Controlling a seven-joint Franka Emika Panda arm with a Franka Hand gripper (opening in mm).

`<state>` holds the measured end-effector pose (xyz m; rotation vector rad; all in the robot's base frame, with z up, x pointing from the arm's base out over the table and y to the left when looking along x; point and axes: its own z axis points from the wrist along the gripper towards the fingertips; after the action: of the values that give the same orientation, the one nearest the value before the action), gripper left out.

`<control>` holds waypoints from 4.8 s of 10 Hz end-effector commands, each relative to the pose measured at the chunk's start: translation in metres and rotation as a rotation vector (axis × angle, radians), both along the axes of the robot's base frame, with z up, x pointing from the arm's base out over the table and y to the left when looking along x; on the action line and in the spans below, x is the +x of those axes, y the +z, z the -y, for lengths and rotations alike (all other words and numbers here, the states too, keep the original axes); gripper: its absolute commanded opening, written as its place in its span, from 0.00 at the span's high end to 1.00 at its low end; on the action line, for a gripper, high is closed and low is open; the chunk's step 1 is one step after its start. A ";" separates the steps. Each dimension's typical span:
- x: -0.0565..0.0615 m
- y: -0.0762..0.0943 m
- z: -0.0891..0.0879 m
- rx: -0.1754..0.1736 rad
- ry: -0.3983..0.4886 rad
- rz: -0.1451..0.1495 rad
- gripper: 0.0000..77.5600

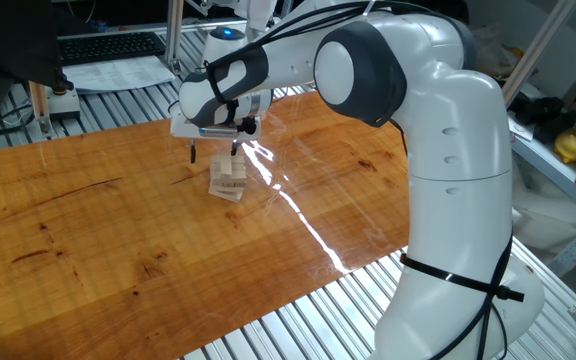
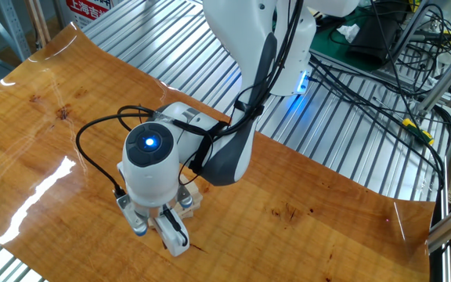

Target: Play Jenga

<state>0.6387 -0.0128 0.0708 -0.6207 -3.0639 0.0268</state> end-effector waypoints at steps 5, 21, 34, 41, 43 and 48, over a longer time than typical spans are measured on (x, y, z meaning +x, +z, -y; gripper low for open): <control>0.001 0.002 0.000 0.002 -0.002 0.007 0.99; 0.005 0.006 -0.004 -0.012 -0.049 0.029 0.99; 0.010 0.001 -0.010 -0.024 -0.069 0.043 0.99; 0.008 0.007 -0.021 -0.017 -0.108 0.037 0.99; 0.008 0.006 -0.024 -0.015 -0.115 0.037 0.99; 0.013 0.015 -0.032 0.012 -0.119 0.031 0.99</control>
<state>0.6494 0.0173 0.0812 -0.8090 -3.0480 0.0096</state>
